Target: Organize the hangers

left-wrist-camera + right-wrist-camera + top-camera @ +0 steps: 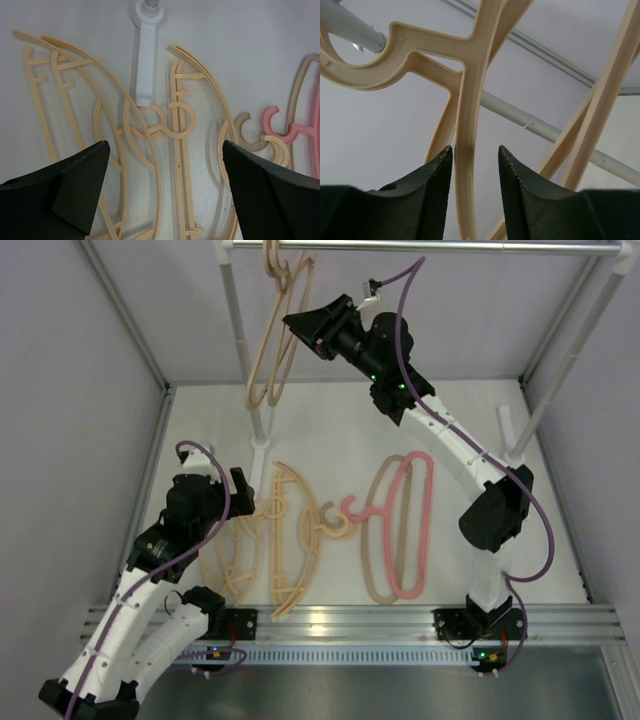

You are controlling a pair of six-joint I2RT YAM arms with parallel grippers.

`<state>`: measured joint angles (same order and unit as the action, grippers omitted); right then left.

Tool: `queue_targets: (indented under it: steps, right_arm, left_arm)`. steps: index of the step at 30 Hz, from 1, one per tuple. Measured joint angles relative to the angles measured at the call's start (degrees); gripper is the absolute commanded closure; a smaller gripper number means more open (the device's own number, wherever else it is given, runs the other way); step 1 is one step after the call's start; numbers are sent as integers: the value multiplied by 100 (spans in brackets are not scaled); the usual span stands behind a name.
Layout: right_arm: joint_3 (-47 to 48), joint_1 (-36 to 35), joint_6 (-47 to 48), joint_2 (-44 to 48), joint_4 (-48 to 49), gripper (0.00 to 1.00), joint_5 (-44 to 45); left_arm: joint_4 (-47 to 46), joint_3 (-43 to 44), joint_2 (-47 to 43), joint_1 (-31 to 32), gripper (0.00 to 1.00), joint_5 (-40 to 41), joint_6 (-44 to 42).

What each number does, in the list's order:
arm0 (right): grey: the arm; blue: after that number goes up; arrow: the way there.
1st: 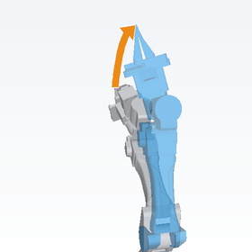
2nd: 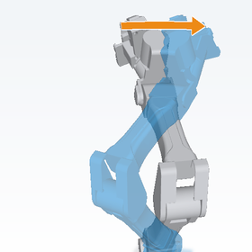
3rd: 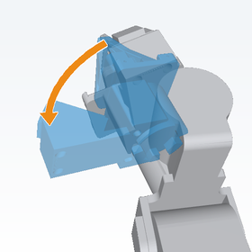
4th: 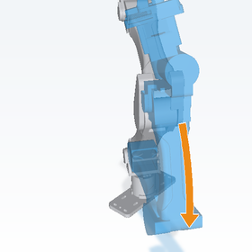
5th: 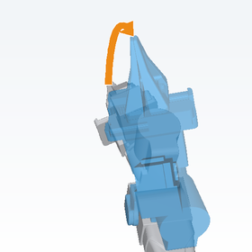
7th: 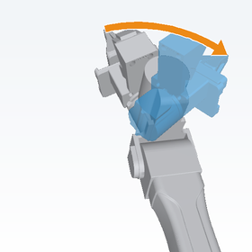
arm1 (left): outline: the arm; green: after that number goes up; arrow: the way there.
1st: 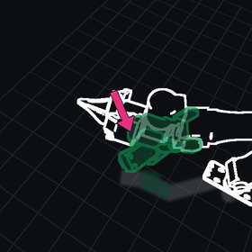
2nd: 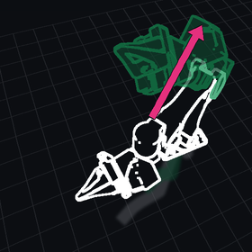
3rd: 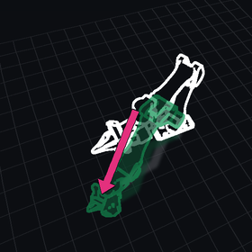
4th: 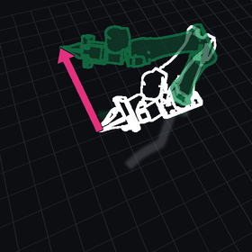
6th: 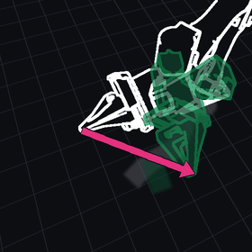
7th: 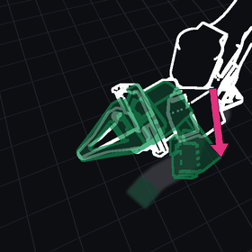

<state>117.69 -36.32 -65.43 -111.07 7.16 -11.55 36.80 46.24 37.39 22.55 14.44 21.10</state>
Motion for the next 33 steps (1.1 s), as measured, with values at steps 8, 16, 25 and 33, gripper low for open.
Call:
queue_targets:
  steps: [8,16,25,33]
  right_arm:
    - [-363,-22,243,289,-59,47,44]
    - [-1086,-55,767,1248,-428,43,341]
    - [-2839,-201,1797,3150,-1775,42,1331]
    - [-5796,-868,2100,4079,-3117,56,2702]
  left_arm:
    - [0,0,2,0,2,0,0]
    - [0,0,0,0,2,0,0]
    - [2,0,-63,44,2,-7,2]
    - [7,0,-155,57,2,-155,9]
